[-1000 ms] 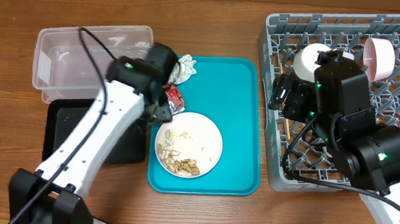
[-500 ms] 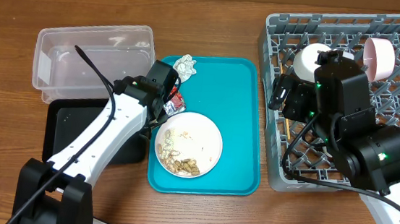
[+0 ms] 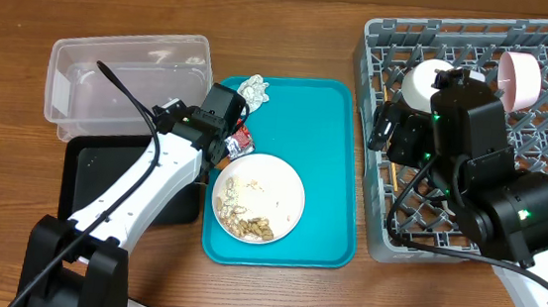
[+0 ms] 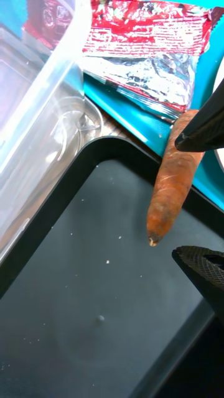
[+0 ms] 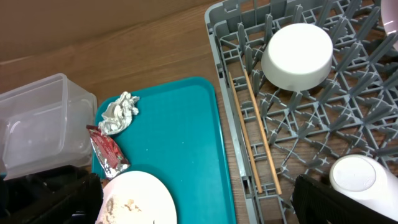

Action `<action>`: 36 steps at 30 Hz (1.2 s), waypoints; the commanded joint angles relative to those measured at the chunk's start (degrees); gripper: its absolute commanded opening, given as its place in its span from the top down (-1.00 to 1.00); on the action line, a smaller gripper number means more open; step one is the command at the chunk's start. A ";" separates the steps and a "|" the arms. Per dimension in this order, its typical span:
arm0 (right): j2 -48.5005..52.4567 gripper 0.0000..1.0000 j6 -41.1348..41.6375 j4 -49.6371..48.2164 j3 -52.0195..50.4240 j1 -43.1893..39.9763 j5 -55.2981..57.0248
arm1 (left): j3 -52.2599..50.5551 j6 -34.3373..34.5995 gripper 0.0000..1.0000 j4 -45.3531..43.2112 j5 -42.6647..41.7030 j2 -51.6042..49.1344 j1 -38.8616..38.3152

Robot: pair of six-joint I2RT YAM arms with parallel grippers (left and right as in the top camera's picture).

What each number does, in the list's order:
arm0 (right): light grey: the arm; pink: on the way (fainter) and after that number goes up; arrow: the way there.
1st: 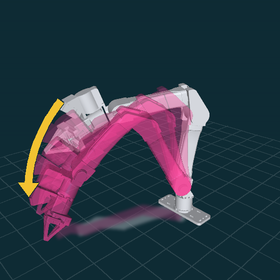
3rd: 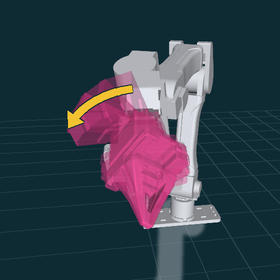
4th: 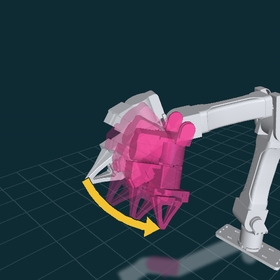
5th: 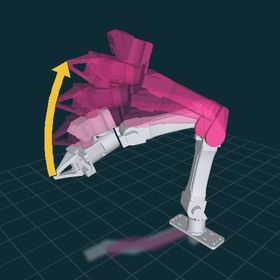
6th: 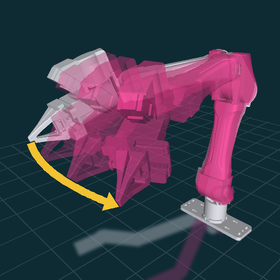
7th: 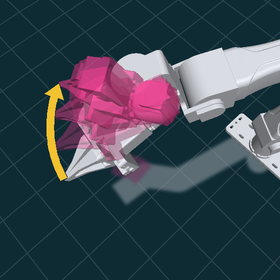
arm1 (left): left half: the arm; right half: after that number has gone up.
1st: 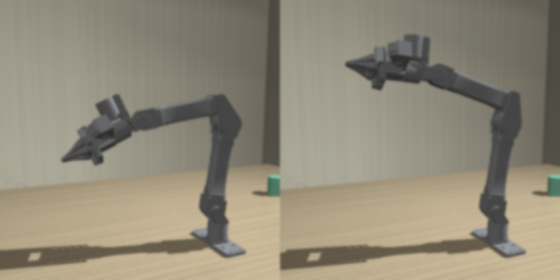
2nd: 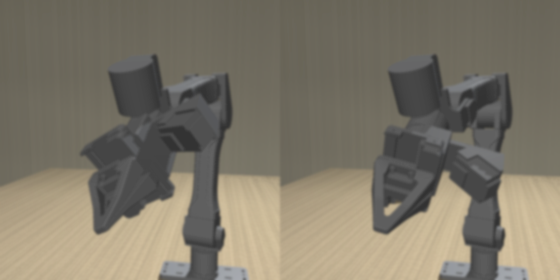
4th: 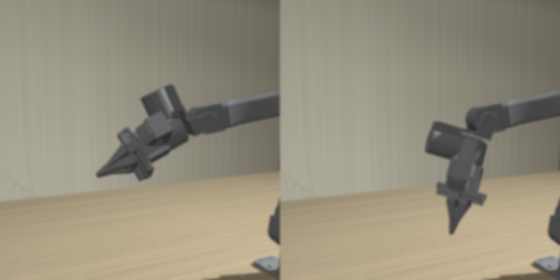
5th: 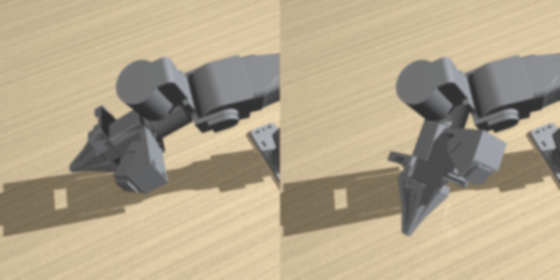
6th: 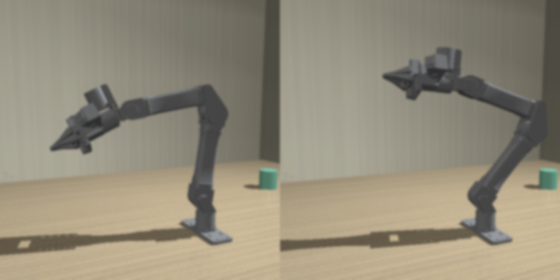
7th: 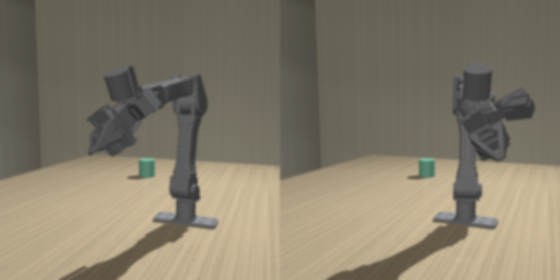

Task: Sort waste into correct bins and load items into the dishwasher

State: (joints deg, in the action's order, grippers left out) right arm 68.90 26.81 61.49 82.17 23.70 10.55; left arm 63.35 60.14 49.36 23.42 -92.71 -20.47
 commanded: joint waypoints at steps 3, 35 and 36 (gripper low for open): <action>-0.11 -1.00 0.26 -0.26 0.33 -0.11 0.55 | -0.28 1.86 -0.01 -0.37 2.69 -2.89 0.31; -0.11 -1.00 0.26 -0.26 0.33 -0.11 0.55 | 0.59 1.60 0.92 0.55 0.90 -4.50 1.38; -0.11 -1.00 0.26 -0.26 0.33 -0.11 0.55 | 0.59 1.62 0.91 0.83 0.92 -4.26 1.38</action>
State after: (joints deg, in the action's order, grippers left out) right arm 68.90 26.79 61.52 82.17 23.70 10.55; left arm 63.46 61.56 49.47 25.10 -96.77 -19.70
